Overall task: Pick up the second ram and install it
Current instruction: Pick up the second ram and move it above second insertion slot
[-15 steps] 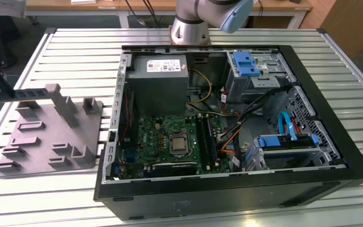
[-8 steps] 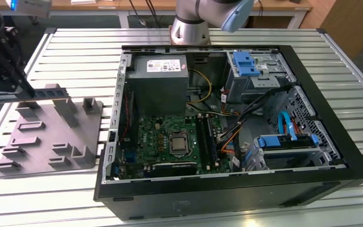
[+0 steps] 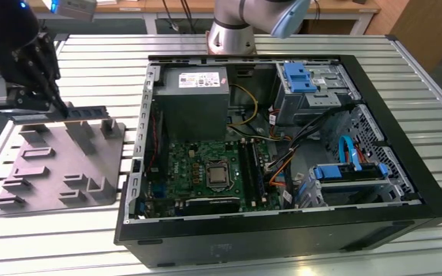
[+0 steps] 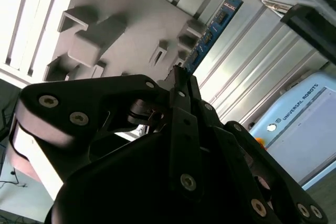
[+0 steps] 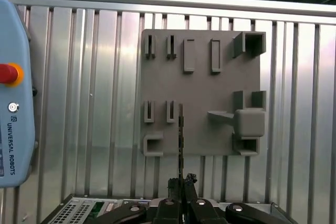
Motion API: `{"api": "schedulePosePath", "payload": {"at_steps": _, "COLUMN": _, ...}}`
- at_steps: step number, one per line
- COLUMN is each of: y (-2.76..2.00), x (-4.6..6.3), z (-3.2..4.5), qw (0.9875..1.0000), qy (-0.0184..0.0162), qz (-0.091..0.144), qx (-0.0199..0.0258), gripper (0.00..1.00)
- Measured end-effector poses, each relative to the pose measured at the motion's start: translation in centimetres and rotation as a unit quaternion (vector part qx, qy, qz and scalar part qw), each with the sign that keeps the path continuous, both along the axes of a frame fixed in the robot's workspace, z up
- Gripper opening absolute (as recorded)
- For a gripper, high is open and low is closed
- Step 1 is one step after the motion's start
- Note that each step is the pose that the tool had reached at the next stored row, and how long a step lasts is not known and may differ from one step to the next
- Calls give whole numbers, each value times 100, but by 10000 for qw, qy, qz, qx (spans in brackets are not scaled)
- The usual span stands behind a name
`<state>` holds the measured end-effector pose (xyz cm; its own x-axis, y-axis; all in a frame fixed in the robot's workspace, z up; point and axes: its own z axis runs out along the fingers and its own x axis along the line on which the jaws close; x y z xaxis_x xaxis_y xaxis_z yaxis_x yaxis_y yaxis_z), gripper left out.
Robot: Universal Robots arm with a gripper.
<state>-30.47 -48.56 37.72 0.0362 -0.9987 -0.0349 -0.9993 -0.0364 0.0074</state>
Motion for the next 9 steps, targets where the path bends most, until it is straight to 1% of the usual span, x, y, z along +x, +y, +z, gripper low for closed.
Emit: {"api": "schedulePosePath", "payload": {"at_steps": 9, "y": 0, "x": 323, "z": 0, "qw": 10000, "qy": 0, "qz": 0, "qx": 0, "gripper": 14}}
